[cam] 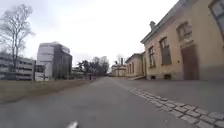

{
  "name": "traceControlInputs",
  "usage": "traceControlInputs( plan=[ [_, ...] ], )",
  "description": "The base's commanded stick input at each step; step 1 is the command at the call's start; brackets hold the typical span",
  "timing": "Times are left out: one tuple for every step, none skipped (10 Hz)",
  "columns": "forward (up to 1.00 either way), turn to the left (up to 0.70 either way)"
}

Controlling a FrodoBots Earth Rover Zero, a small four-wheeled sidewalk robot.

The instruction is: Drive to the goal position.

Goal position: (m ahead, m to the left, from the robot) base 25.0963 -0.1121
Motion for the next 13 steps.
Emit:
traceControlInputs(
  plan=[
    [0.7, -0.05],
    [0.7, -0.21],
    [0.7, -0.35],
    [0.7, -0.35],
    [0.7, -0.35],
    [0.7, -0.29],
    [0.7, -0.15],
    [0.7, -0.01],
    [0.7, 0.0],
    [0.7, 0.0],
    [0.7, 0.0],
    [0.7, 0.0],
    [0.7, 0.0]
  ],
)
